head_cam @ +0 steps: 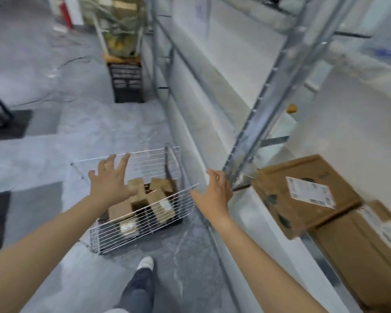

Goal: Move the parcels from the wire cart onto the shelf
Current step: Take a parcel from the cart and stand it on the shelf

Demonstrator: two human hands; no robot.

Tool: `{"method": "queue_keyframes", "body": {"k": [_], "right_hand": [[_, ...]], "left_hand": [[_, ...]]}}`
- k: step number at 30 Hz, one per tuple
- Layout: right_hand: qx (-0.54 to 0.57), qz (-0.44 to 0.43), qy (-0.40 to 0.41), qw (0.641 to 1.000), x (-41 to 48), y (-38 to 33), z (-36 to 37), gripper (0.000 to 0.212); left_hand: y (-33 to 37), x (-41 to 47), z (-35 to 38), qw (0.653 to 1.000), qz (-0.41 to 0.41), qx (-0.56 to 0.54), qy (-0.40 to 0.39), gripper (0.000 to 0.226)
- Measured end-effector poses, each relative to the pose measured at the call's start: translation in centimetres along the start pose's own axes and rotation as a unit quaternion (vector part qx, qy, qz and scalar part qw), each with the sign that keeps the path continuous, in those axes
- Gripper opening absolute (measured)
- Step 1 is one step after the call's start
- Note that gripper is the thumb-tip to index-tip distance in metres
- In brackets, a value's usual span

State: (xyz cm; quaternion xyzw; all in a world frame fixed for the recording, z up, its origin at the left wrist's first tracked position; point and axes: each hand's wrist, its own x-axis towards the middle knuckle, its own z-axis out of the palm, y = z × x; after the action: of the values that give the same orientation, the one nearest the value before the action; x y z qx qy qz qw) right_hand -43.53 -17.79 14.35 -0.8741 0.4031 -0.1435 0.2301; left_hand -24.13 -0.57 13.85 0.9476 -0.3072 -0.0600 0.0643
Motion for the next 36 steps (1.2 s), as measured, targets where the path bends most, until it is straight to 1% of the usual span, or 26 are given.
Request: {"method": "queue_keyframes", "body": {"k": [4, 8, 10, 15, 19, 21, 24, 29, 31, 34, 36], "right_hand": [[-0.021, -0.040, -0.104, 0.993, 1.2, -2.8, 3.5, 0.061], [-0.024, -0.068, -0.170, 0.983, 3.8, -4.7, 8.0, 0.062], [-0.033, -0.068, -0.198, 0.977, 5.7, -5.4, 10.6, 0.064], [-0.057, -0.029, -0.269, 0.961, 10.5, -7.0, 17.5, 0.066], [-0.039, 0.043, -0.320, 0.946, 14.0, -8.2, 22.6, 0.068], [-0.036, 0.078, -0.335, 0.938, 15.3, -7.9, 25.0, 0.063], [-0.064, 0.099, -0.363, 0.924, 16.4, -6.9, 28.1, 0.050], [-0.075, 0.112, -0.407, 0.904, 17.7, -4.8, 32.8, 0.045], [-0.083, 0.123, -0.418, 0.896, 18.3, -3.9, 34.8, 0.052], [-0.073, 0.131, -0.420, 0.895, 19.1, -2.5, 38.2, 0.066], [-0.070, 0.127, -0.449, 0.882, 19.6, -1.7, 40.8, 0.067]], "left_hand": [[-5.1, -0.2, 2.1, 0.997, -0.065, -0.014, -0.028, 0.102], [-9.0, 0.8, 4.4, 0.993, -0.104, -0.017, -0.047, 0.100], [-10.5, 2.2, 5.7, 0.991, -0.118, -0.021, -0.061, 0.099], [-13.5, 7.0, 8.5, 0.987, -0.124, -0.025, -0.099, 0.100], [-15.4, 10.5, 10.8, 0.979, -0.128, -0.050, -0.150, 0.100], [-16.2, 11.6, 12.6, 0.975, -0.125, -0.045, -0.176, 0.096], [-17.1, 12.7, 15.3, 0.968, -0.127, -0.049, -0.209, 0.095], [-17.6, 14.2, 19.9, 0.949, -0.149, -0.067, -0.268, 0.094], [-17.5, 14.5, 22.2, 0.937, -0.176, -0.082, -0.289, 0.093], [-17.0, 14.7, 26.0, 0.920, -0.213, -0.115, -0.309, 0.091], [-16.5, 15.3, 28.4, 0.916, -0.211, -0.139, -0.312, 0.087]]}}
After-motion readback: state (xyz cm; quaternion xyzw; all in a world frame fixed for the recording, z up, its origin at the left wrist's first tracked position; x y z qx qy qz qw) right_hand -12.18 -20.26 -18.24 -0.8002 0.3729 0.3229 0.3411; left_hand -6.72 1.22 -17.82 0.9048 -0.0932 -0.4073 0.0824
